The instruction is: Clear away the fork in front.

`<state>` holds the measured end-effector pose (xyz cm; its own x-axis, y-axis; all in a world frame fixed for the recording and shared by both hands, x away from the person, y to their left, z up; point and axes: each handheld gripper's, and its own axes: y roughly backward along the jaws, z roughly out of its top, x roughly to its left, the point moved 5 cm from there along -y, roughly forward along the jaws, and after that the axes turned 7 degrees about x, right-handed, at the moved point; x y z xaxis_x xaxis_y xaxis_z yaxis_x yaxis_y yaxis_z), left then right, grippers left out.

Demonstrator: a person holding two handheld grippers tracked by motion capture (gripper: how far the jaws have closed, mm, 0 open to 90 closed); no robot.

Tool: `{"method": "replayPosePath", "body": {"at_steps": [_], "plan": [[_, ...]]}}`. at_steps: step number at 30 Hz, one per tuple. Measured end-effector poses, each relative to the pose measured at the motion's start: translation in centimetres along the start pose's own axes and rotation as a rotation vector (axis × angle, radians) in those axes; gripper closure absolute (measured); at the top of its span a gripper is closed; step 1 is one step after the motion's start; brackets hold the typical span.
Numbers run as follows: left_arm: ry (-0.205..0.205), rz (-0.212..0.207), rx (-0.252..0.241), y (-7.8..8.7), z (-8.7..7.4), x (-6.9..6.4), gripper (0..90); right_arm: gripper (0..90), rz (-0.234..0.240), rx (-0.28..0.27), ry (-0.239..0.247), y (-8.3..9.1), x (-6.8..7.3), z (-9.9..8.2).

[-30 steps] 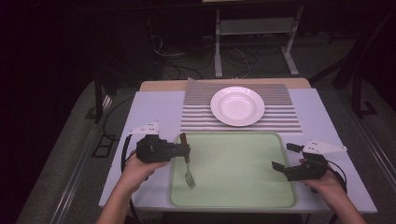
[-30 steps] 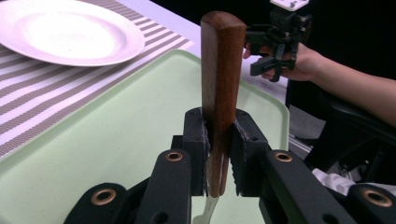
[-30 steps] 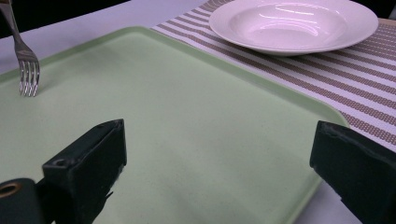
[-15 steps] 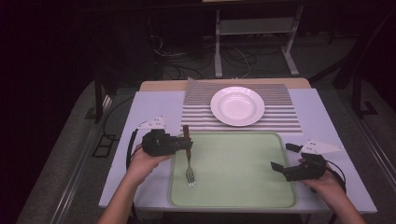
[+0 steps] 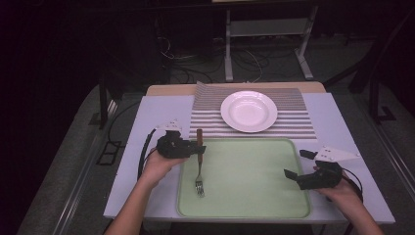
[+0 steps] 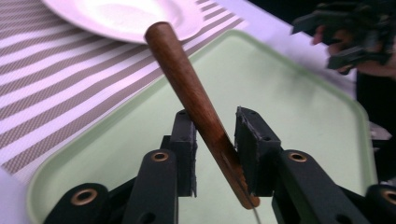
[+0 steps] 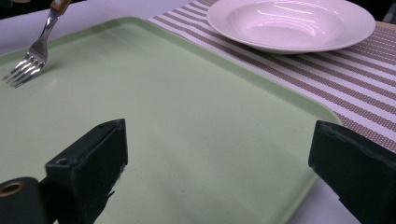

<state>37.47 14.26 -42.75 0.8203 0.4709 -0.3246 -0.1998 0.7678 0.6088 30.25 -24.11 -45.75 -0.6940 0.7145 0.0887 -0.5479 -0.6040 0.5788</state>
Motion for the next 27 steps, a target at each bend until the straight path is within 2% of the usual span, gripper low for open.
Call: {"method": "replayPosePath", "body": {"at_steps": [6, 13, 19, 27], "plan": [[0.058, 0.023, -0.002, -0.4, -0.8, 0.9, 65.5, 4.9, -0.002, -0.006, 0.007, 0.0, 0.0, 0.1], [0.048, 0.036, 0.039, -1.4, -1.3, 0.8, 64.6, 4.9, 0.002, -0.003, 0.007, 0.0, 0.0, 0.1], [0.076, 0.047, 0.061, -2.4, -1.6, 1.1, 63.8, 4.9, 0.006, -0.007, 0.007, 0.0, 0.1, 0.1], [0.086, 0.051, 0.096, -3.3, -2.2, 1.4, 64.0, 4.9, 0.011, -0.008, 0.011, -0.1, 0.1, 0.2]]}}
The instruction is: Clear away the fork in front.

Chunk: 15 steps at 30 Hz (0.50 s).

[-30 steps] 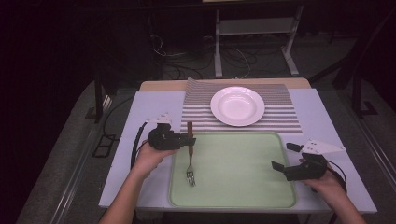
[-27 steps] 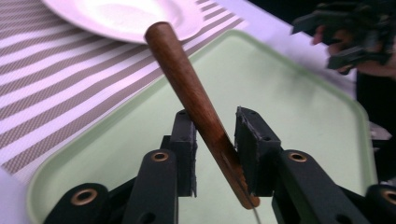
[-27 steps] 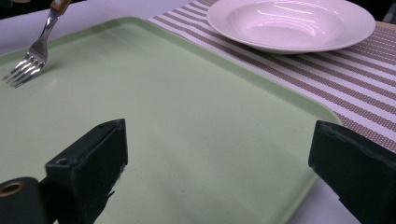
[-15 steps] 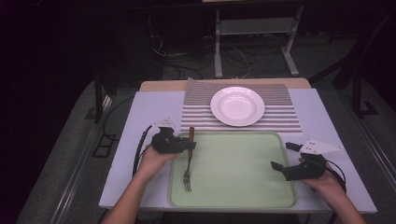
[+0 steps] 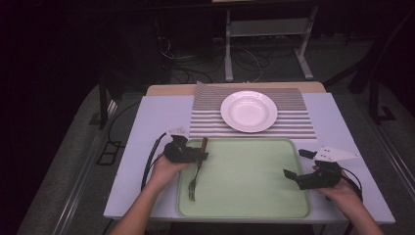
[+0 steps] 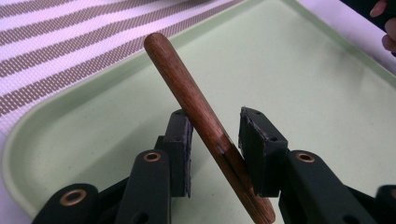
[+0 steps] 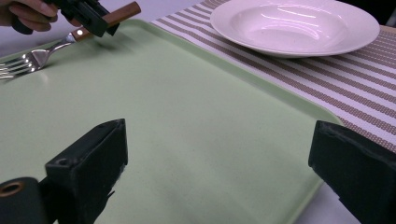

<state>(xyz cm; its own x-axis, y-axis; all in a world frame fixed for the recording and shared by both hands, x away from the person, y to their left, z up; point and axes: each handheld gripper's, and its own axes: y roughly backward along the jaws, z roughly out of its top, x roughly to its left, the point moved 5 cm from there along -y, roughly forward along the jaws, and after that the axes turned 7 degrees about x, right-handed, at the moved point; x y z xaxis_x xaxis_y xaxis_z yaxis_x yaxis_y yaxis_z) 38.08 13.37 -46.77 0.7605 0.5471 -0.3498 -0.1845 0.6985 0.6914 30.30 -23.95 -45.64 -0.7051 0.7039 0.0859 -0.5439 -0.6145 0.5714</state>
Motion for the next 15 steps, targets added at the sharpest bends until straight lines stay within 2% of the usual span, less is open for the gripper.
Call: {"method": "replayPosePath", "body": {"at_steps": [12, 15], "plan": [[0.004, 0.047, 0.046, -0.49, -0.52, 0.6, 58.5, 4.9, 0.01, -0.014, 0.001, 0.08, -0.01, 0.09], [-0.004, 0.066, 0.044, -0.35, -0.4, 0.65, 59.3, 4.9, 0.012, -0.009, 0.01, 0.07, 0.02, -0.01]]}}
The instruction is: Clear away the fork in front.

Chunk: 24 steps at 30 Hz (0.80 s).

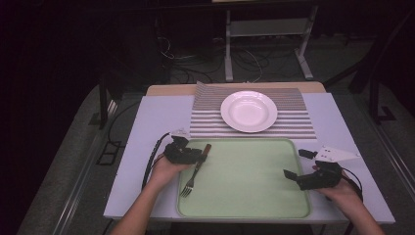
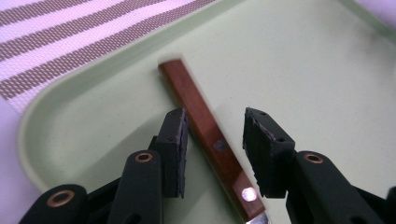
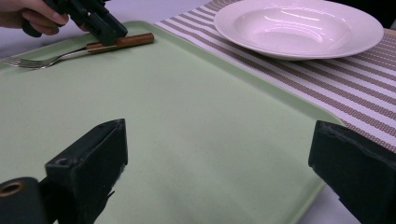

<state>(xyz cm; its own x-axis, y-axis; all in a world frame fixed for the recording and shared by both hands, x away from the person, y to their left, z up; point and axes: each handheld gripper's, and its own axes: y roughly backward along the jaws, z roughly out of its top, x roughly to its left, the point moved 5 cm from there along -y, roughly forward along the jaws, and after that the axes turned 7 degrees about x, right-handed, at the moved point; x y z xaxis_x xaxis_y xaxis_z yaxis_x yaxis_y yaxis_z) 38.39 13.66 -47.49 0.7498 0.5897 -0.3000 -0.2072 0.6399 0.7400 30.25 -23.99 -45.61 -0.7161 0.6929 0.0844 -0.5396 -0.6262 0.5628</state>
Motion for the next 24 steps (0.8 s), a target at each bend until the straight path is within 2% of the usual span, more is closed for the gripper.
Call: {"method": "replayPosePath", "body": {"at_steps": [5, 8, 13, 15, 18, 24], "plan": [[-0.014, 0.01, -0.041, 0.6, 0.4, -0.3, 65.5, 4.9, 0.004, -0.008, 0.007, 0.1, 0.1, 0.1], [-0.054, -0.004, -0.045, 0.5, 0.7, -1.1, 75.0, 4.8, 0.001, -0.003, 0.004, 0.0, 0.1, 0.1], [-0.126, -0.02, 0.0, -0.6, 0.9, -2.8, 89.1, 4.9, 0.001, 0.002, 0.016, -0.1, 0.3, 0.2], [-0.147, -0.01, 0.025, -1.0, 0.8, -3.2, 89.2, 4.9, 0.0, 0.004, 0.018, -0.1, 0.3, 0.2], [-0.171, 0.026, 0.073, -1.6, 0.5, -3.2, 89.3, 4.8, 0.0, 0.008, 0.018, -0.2, 0.3, 0.2], [-0.161, 0.068, 0.096, -1.3, 0.0, -2.5, 89.4, 4.9, -0.001, 0.008, 0.015, -0.2, 0.2, 0.1]]}}
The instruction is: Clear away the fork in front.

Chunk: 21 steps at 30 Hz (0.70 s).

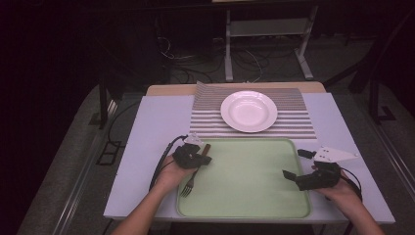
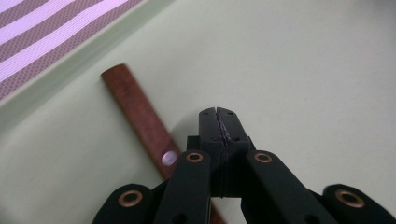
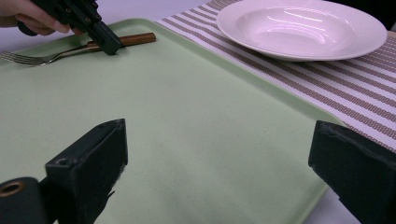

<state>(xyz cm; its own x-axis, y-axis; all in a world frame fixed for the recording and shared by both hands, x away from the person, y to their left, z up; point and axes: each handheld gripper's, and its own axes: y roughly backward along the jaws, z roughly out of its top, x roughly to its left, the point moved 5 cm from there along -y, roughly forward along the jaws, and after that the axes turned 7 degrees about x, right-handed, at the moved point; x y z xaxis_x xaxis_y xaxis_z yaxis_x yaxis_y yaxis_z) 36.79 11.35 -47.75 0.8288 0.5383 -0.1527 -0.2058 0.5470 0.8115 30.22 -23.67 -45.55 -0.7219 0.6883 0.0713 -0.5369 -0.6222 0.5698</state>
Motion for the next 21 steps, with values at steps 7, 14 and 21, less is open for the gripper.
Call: {"method": "replayPosePath", "body": {"at_steps": [7, 14, 21], "plan": [[0.049, 0.03, 0.0, 1.1, -1.1, 1.6, 89.4, 4.9, -0.002, 0.003, 0.005, 0.0, 0.1, 0.0], [0.08, 0.027, -0.001, 1.9, -2.0, 2.3, 89.3, 4.9, 0.0, 0.003, 0.002, -0.1, 0.0, 0.0], [0.073, 0.018, -0.014, 2.3, -2.1, 2.3, 85.6, 4.9, -0.001, 0.002, 0.004, 0.0, 0.0, 0.0]]}}
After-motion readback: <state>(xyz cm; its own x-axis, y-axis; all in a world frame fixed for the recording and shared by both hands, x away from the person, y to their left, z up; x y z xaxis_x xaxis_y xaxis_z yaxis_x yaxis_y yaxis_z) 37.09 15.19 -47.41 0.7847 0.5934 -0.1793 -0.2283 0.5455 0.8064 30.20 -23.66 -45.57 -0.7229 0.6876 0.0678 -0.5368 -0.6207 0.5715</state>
